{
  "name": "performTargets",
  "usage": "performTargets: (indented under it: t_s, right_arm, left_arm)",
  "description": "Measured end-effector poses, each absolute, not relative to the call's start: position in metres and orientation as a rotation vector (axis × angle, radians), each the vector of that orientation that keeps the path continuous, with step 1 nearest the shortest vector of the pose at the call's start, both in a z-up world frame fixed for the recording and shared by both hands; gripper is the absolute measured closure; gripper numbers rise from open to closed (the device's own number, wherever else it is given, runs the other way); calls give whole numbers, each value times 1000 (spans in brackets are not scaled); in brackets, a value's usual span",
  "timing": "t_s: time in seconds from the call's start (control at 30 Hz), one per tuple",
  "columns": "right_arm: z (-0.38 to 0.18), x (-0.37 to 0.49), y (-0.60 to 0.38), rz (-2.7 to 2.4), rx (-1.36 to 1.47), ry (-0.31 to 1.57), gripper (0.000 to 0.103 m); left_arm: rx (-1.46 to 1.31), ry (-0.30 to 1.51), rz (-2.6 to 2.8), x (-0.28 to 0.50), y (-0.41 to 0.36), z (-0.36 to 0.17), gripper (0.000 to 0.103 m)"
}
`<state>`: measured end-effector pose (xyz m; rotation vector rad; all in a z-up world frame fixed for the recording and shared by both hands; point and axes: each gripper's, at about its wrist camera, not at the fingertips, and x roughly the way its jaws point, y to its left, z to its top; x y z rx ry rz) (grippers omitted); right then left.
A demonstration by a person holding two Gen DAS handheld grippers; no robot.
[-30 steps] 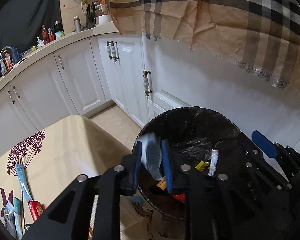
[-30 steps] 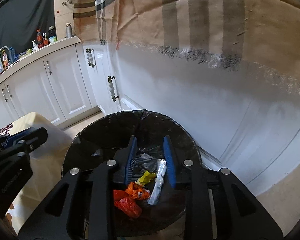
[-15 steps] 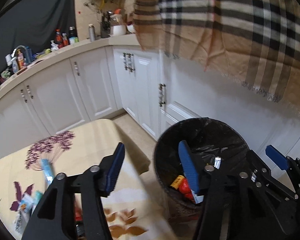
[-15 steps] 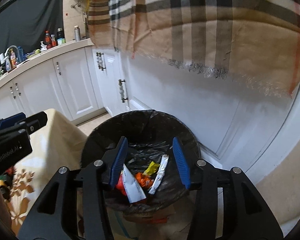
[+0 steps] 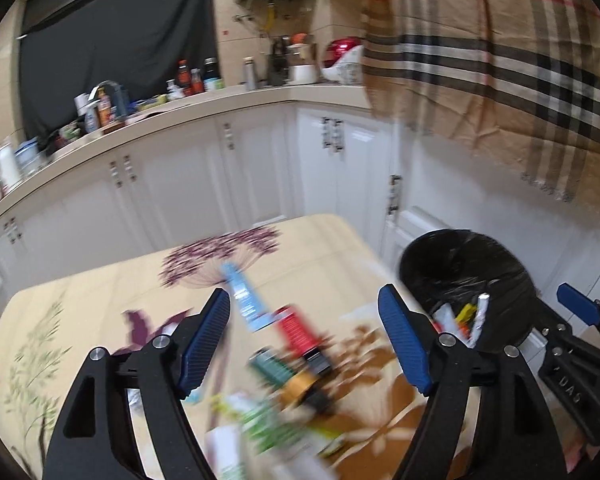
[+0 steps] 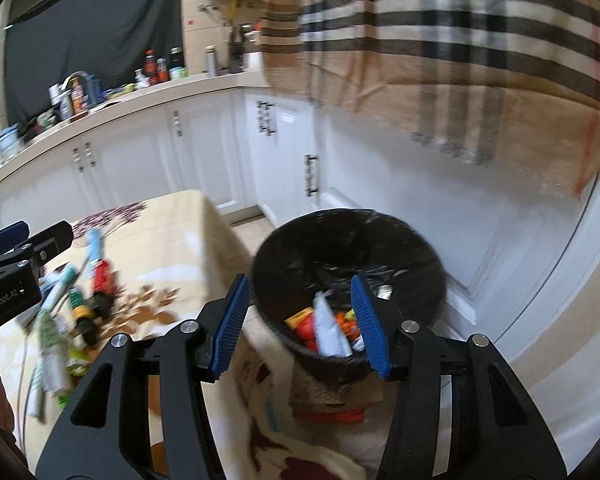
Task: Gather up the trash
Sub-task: 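Open both grippers over the black bin to drop the items, then grasp the green-white tied bundle with the right gripper while the left grasps a white tube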
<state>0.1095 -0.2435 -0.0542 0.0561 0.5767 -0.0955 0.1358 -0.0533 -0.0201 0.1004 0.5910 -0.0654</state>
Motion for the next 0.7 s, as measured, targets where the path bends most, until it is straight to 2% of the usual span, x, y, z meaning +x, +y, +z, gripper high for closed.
performTargets:
  t_s: [0.7]
  right_arm:
    - [-61, 67, -108, 224, -66, 639, 52]
  left_arm:
    - [25, 686, 209, 55, 82, -52, 28]
